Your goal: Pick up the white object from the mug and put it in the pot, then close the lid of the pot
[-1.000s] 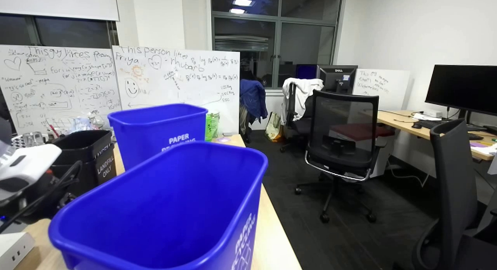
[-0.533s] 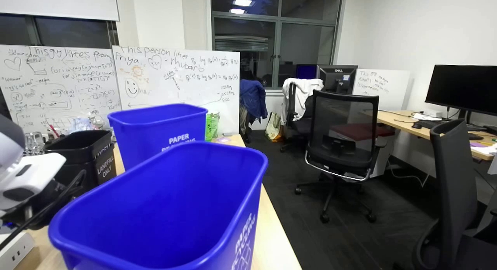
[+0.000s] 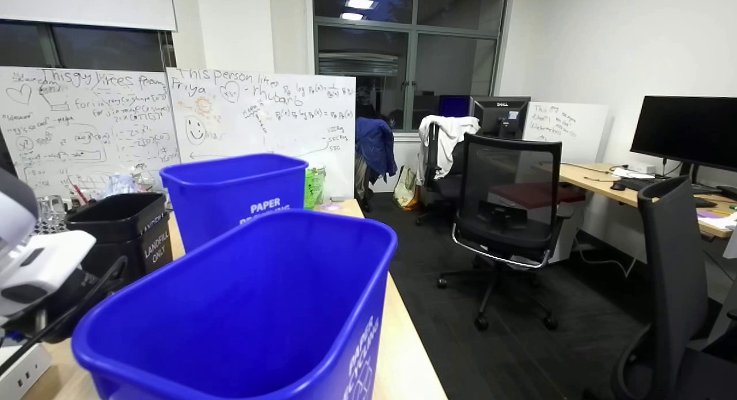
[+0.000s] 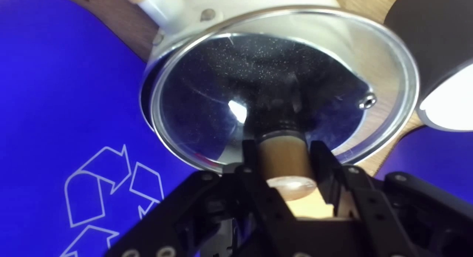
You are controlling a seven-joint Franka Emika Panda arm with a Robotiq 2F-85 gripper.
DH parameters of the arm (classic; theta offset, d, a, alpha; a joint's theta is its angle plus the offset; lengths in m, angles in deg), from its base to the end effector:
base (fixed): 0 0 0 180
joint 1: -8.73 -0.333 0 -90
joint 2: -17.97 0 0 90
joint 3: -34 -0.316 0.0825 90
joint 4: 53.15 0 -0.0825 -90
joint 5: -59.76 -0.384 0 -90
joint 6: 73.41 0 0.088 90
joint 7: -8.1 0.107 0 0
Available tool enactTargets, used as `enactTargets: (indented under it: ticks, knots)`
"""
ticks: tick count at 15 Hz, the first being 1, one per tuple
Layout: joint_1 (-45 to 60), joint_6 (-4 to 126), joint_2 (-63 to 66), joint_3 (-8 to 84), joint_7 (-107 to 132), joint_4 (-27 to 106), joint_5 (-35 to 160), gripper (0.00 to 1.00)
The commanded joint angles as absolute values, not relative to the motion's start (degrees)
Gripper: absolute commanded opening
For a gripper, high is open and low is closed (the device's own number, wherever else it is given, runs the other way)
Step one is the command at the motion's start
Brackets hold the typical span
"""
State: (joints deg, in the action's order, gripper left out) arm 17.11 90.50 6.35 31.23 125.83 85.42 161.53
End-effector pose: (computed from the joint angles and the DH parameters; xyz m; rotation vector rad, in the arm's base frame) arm 0.4636 0.0091 0.2184 2.7353 -0.6326 0.8638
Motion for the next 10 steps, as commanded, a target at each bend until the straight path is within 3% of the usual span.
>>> enactTargets:
  ticks: [1,2,9,10]
  knots:
    - [17.0,90.1,6.9,31.2,127.1,85.1,165.1,0.14]
    - [17.1,90.5,6.4,31.2,126.2,85.4,162.8,0.39]
    - [17.1,90.5,6.4,31.2,126.2,85.4,163.1,0.39]
    - [17.1,90.5,6.4,31.2,126.2,85.4,163.1,0.14]
